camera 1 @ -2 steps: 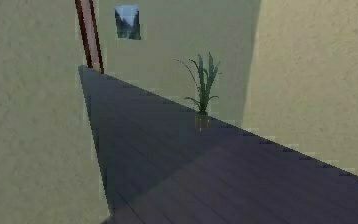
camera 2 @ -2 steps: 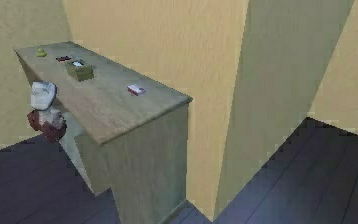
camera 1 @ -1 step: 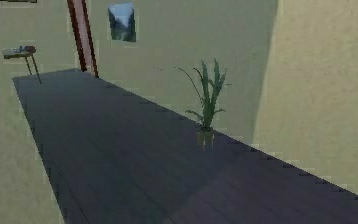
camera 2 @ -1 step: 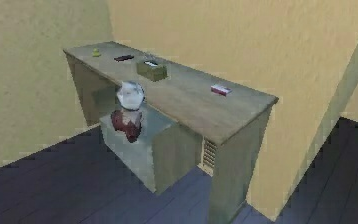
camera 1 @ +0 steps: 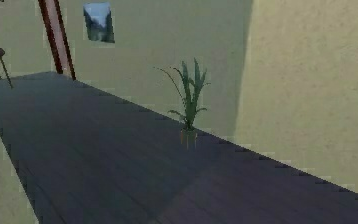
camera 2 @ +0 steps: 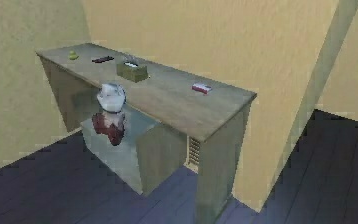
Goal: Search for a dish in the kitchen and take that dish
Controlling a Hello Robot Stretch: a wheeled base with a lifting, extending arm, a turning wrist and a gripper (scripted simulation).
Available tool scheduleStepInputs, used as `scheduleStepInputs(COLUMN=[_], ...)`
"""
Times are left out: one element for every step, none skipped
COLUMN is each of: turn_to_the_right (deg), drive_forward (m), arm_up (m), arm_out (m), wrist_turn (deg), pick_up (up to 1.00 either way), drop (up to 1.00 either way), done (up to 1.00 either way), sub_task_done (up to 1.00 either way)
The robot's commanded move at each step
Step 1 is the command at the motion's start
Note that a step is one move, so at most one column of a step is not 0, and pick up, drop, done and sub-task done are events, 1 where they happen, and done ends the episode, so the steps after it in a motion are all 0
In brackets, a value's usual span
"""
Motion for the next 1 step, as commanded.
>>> scheduleStepInputs(turn_to_the_right=[0.0], drive_forward=[0.40], arm_up=[0.00], arm_out=[0.00], wrist_turn=[0.0], pick_up=[0.00], drop=[0.00], done=[0.00], sub_task_done=[0.00])
